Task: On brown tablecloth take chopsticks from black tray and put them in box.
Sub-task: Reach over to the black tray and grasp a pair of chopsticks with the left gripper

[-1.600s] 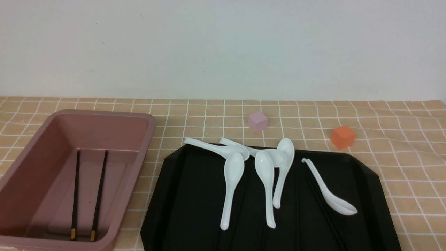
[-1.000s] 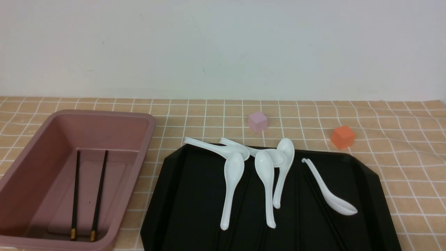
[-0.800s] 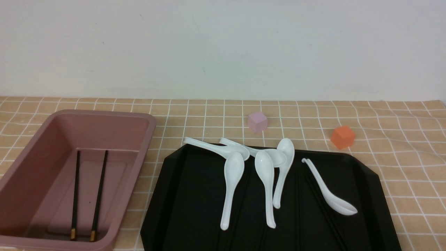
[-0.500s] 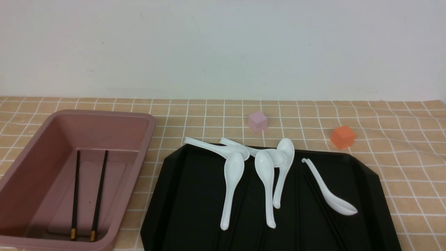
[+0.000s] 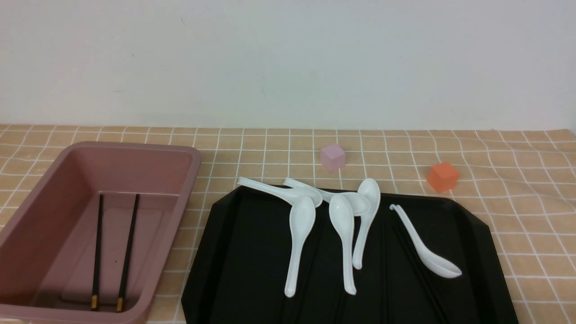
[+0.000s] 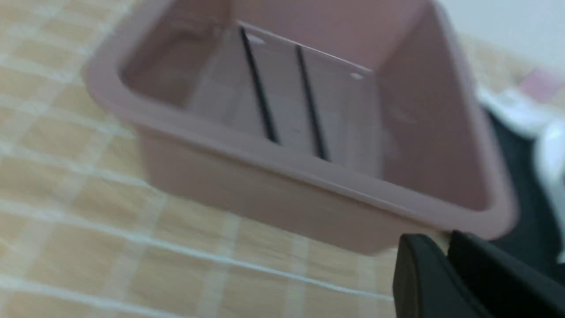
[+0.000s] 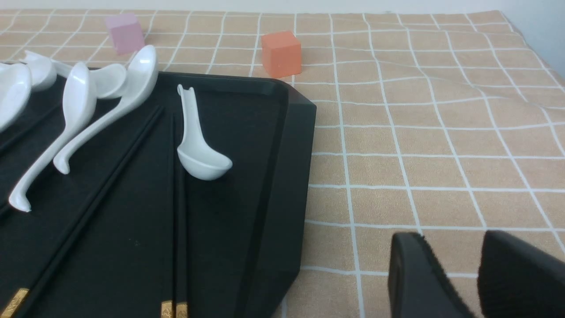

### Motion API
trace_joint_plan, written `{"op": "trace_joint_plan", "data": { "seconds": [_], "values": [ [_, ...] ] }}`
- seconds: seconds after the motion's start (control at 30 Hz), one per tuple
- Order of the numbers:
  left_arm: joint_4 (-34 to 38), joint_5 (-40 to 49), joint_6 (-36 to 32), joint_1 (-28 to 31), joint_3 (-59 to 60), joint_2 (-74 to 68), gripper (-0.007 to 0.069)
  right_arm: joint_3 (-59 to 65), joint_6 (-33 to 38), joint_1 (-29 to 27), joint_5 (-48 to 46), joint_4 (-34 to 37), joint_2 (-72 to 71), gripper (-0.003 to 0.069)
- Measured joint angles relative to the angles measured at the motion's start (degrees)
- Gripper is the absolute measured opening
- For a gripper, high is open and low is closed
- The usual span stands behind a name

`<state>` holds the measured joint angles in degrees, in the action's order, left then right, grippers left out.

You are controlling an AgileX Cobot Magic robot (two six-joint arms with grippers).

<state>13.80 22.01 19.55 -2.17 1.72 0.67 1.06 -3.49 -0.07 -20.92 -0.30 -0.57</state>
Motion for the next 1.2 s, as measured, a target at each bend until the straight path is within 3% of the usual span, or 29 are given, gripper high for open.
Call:
{"op": "trace_joint_plan", "data": {
  "seconds": [0.13, 0.3, 0.57, 0.77, 1.1, 1.2],
  "values": [
    [18.5, 0.0, 11.71, 0.0, 0.0, 0.0, 0.011, 0.0, 0.0, 0.0, 0.0, 0.0, 0.0, 0.024],
    [32.14, -0.85, 19.15, 0.0, 0.0, 0.0, 0.0113, 0.0, 0.0, 0.0, 0.0, 0.0, 0.0, 0.024],
    [40.14, -6.41, 19.36, 0.0, -0.54, 0.0, 0.0094, 0.0, 0.0, 0.0, 0.0, 0.0, 0.0, 0.024],
    [37.59, 3.27, 7.73, 0.0, -11.05, -4.18, -0.0013, 0.0, 0.0, 0.0, 0.0, 0.0, 0.0, 0.024],
    [13.32, 39.63, 0.95, 0.0, -39.29, -45.2, -0.0013, 0.0, 0.0, 0.0, 0.0, 0.0, 0.0, 0.024],
    [10.95, 43.98, -2.78, -0.47, -44.99, -56.06, -0.0013, 0.0, 0.0, 0.0, 0.0, 0.0, 0.0, 0.024]
  ]
}}
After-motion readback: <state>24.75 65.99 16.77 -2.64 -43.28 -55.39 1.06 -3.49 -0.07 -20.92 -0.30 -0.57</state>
